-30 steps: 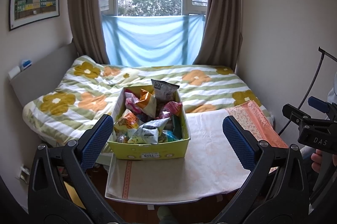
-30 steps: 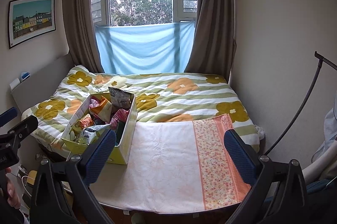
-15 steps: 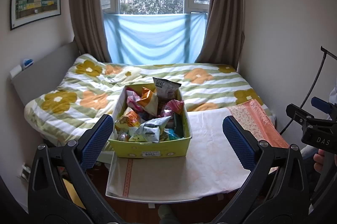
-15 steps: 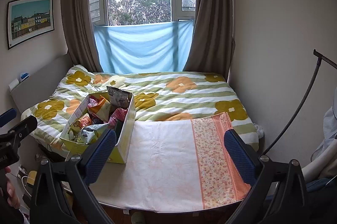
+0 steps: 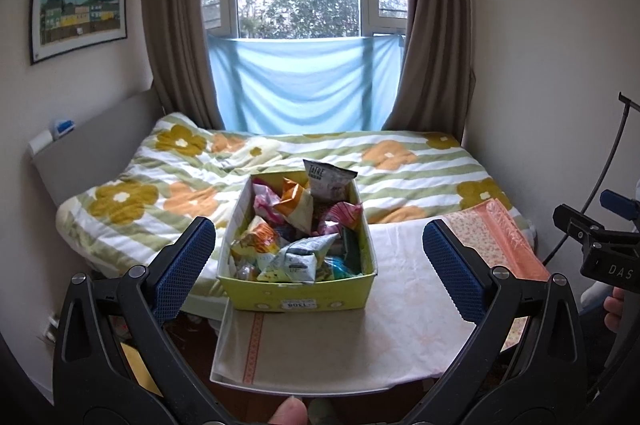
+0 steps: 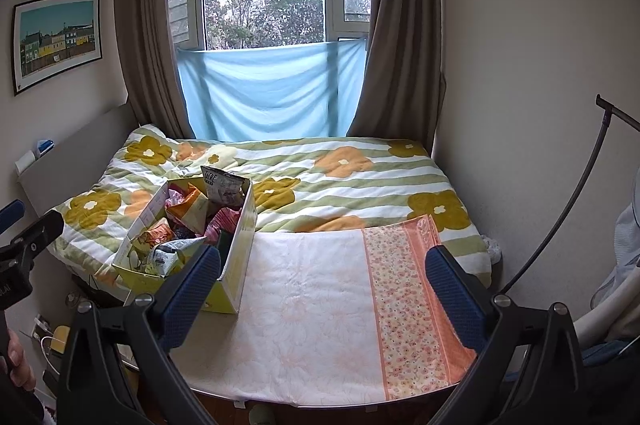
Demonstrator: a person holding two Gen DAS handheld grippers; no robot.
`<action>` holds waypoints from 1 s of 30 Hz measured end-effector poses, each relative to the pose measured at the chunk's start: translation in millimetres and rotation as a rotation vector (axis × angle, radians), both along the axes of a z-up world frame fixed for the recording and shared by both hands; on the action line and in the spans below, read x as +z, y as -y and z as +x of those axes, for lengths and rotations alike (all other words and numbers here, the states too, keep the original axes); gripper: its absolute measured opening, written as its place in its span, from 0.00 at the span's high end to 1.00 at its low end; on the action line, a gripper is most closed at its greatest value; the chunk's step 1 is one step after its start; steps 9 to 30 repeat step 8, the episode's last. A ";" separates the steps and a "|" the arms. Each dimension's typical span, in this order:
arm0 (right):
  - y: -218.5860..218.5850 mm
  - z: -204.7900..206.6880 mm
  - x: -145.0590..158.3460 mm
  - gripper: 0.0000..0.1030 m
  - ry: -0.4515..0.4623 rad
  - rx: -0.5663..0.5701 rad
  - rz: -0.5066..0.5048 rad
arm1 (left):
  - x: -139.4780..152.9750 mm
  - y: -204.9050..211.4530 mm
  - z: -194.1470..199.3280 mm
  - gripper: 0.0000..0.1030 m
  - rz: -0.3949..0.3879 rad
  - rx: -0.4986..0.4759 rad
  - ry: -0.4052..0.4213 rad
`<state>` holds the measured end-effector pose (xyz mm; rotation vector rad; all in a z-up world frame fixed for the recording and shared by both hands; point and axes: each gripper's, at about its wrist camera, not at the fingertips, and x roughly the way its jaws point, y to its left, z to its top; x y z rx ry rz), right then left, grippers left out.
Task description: Organize snacks
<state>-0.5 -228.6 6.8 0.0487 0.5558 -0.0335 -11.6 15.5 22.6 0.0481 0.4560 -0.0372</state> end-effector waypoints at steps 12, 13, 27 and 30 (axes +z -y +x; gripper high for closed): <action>-2.0 3.3 4.2 0.01 -0.011 0.000 -0.001 | -2.6 0.9 3.4 0.00 -0.027 -0.011 -0.010; -2.0 3.3 4.2 0.01 -0.011 0.000 -0.001 | -2.6 0.9 3.4 0.00 -0.027 -0.011 -0.010; -2.0 3.3 4.2 0.01 -0.011 0.000 -0.001 | -2.6 0.9 3.4 0.00 -0.027 -0.011 -0.010; -2.0 3.3 4.2 0.01 -0.011 0.000 -0.001 | -2.6 0.9 3.4 0.00 -0.027 -0.011 -0.010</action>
